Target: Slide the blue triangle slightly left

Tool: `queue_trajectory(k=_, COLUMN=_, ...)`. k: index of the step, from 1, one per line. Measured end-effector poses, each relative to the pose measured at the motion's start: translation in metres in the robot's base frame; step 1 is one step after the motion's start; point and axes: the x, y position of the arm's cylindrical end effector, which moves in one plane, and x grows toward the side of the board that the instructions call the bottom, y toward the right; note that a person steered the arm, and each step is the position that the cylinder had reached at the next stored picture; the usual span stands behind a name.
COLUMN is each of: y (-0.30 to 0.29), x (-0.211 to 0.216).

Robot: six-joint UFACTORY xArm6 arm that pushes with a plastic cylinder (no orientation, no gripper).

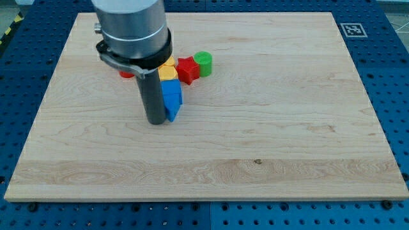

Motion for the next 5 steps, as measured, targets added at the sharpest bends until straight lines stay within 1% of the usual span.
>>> queue_trajectory(k=1, y=0.0, x=-0.01)
queue_trajectory(k=2, y=0.0, x=-0.007)
queue_trajectory(k=3, y=0.002, x=0.026)
queue_trajectory(k=5, y=0.085, x=0.03)
